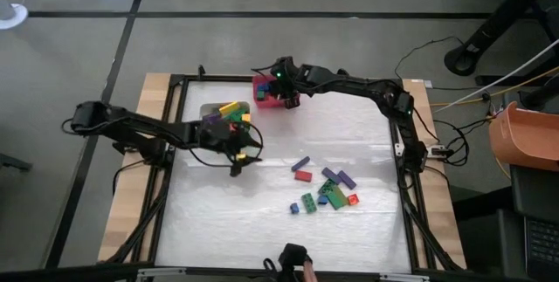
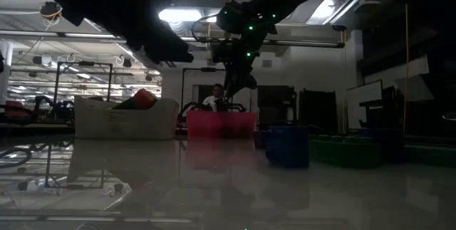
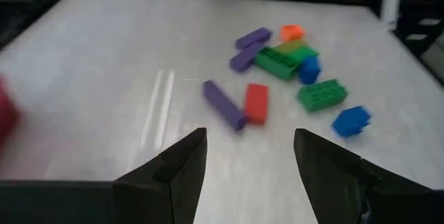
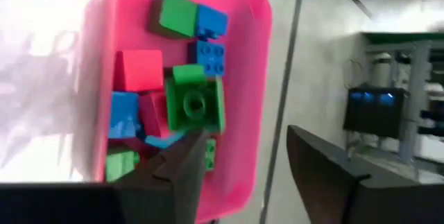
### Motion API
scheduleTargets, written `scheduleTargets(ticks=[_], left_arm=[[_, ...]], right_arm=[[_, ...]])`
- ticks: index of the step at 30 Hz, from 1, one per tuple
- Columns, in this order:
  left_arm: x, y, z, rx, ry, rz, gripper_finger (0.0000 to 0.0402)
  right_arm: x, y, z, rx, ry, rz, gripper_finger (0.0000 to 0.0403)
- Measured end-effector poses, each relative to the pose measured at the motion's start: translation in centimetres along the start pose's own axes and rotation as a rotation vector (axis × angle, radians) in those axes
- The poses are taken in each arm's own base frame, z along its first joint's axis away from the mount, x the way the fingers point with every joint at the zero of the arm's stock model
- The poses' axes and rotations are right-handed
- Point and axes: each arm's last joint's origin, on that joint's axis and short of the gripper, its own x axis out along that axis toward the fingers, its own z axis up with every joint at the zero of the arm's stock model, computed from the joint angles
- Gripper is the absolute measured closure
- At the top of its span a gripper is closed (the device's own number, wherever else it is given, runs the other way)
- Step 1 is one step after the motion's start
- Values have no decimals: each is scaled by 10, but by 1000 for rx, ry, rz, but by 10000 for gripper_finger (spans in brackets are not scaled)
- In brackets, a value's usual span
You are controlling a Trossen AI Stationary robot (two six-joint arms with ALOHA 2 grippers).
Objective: Sort blocks by size
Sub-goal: Put the small green game piece into the red bin, then put the small blue game piece into the red bin
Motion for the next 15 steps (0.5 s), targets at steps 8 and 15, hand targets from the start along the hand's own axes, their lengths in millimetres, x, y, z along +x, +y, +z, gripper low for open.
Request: scheduleTargets(ticks=[8, 15], left_arm=[[39, -34, -13, 43, -87, -121, 199], [78, -62, -25, 59, -159, -184, 199]], right_arm=[[-42, -3, -8, 9, 70, 59, 176], [-87, -3, -9, 103, 62, 117, 176]])
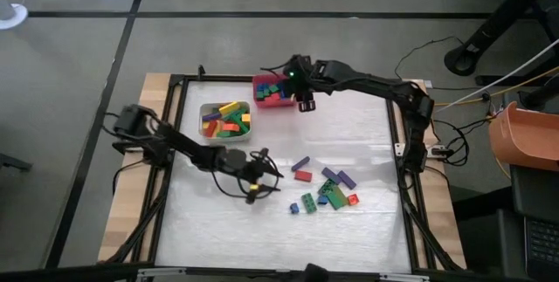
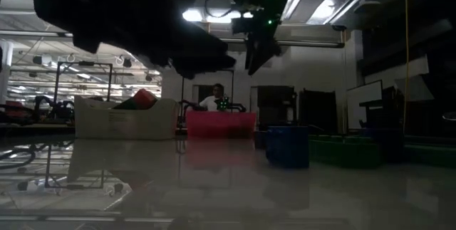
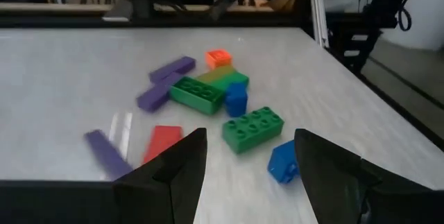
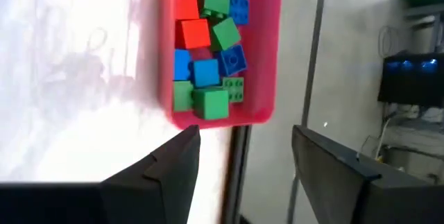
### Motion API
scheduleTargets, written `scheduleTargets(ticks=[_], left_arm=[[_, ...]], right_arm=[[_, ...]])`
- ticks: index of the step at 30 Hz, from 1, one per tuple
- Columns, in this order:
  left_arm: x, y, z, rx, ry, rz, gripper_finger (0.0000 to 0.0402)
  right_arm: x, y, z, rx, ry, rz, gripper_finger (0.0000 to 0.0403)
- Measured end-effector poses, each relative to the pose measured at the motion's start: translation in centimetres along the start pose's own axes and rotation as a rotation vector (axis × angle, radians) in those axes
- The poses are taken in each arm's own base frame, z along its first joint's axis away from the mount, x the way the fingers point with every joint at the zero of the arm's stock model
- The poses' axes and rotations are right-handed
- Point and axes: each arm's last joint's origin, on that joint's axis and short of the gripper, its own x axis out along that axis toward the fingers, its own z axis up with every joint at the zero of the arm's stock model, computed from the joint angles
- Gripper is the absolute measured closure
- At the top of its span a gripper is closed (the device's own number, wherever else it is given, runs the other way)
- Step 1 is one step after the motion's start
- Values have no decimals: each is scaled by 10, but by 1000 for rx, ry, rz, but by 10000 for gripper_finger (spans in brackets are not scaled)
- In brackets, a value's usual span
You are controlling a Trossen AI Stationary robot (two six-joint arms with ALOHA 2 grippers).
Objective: Sort blocks by size
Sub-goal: Put the small blue game piece into the red bin
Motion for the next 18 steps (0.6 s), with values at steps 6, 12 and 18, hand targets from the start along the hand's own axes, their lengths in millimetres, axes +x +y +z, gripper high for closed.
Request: scheduleTargets(ticks=[6, 12, 18], left_arm=[[38, -20, -18, 75, 60, -51, 199], [62, -37, -22, 184, 60, -143, 199], [77, -40, -21, 304, 55, -191, 199]], right_arm=[[-13, 18, 7, -5, -24, 92, 175], [-26, 51, 19, -101, -36, 234, 175], [-45, 85, 30, -181, -21, 292, 175]])
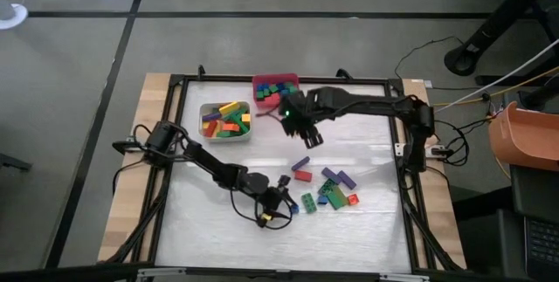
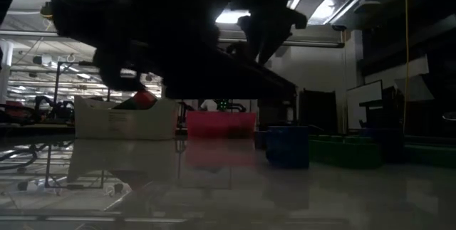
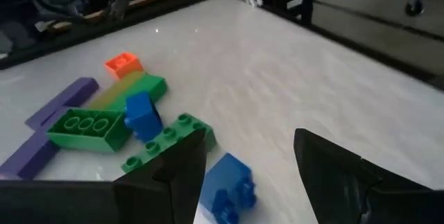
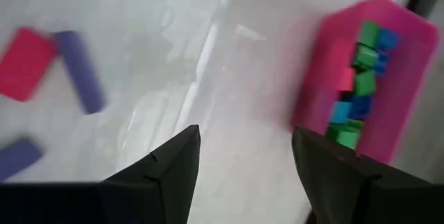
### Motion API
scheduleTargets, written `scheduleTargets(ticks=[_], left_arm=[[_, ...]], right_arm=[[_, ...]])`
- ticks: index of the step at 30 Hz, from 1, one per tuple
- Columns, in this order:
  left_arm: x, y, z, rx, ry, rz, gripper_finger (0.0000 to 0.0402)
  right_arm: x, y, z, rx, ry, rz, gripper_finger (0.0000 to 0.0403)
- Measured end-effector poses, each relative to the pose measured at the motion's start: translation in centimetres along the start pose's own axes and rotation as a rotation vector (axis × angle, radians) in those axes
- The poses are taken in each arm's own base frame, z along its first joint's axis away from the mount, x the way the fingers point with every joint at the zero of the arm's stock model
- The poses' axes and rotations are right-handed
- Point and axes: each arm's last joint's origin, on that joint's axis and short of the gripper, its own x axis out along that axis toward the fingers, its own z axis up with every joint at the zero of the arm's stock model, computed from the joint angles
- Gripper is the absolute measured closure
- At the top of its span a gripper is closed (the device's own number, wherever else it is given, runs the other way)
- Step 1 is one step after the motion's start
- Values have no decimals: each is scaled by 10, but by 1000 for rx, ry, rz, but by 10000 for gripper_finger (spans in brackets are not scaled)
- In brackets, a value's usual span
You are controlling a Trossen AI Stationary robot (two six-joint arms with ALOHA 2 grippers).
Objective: Sort blocks by size
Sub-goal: Put the small blue game piece into the red bin
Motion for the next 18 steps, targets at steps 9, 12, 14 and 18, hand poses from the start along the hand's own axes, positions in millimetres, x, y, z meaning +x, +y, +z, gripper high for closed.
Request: scheduleTargets(ticks=[9, 12, 14, 18], left_arm=[[12, 16, -4, 57, 100, -69, 199], [13, 21, -6, 63, 133, -72, 199], [13, 24, -6, 65, 134, -104, 199], [12, 27, -9, 57, 148, -162, 199]], right_arm=[[-10, 46, 24, -73, -14, 44, 175], [-13, 60, 30, -113, -12, 59, 175], [-15, 69, 34, -130, -17, 65, 175], [-19, 85, 40, -152, -26, 75, 175]])
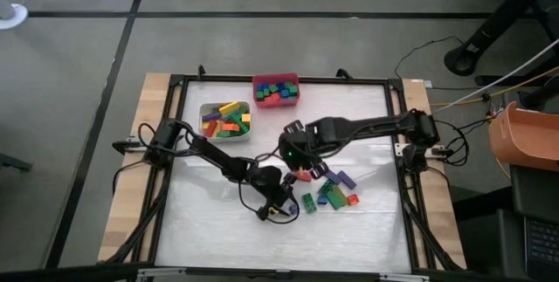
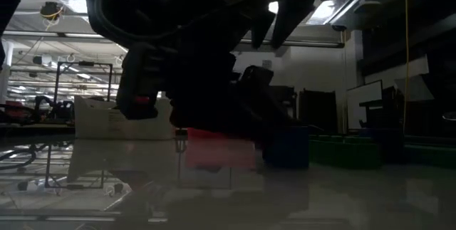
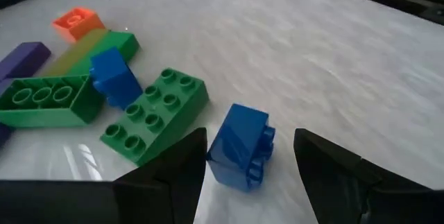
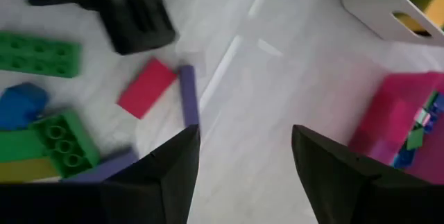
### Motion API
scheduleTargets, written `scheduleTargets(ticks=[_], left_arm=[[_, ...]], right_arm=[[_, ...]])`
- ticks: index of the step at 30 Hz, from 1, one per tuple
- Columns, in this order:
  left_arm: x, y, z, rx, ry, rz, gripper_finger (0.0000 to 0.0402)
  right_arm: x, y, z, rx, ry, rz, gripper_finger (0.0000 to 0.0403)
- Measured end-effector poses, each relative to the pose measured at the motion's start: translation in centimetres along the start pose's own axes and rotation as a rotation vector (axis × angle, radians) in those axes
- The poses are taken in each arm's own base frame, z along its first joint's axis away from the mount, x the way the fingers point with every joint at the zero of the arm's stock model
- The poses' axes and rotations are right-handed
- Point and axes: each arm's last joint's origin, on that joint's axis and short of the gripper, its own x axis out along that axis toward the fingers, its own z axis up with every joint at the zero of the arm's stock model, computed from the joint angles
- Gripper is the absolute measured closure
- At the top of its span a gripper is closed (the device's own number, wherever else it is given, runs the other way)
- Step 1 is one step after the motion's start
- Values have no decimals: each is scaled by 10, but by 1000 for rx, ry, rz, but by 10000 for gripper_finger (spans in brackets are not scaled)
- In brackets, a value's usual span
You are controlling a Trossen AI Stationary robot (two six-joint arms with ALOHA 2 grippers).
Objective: Sort blocks by size
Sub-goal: Put the small blue game piece into the red bin
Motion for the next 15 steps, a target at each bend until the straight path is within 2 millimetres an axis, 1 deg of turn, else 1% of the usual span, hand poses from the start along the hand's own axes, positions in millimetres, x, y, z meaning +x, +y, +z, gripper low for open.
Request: scheduleTargets(ticks=[4, 11, 15], left_arm=[[-1, 2, -2, -7, 12, -1, 199], [0, -3, -4, -17, 46, -21, 199], [0, -3, -4, -13, 44, -20, 214]], right_arm=[[-3, 13, 7, -17, -10, 7, 175], [-6, 30, 14, -18, -7, 23, 175], [-7, 36, 17, -1, -12, 27, 175]])
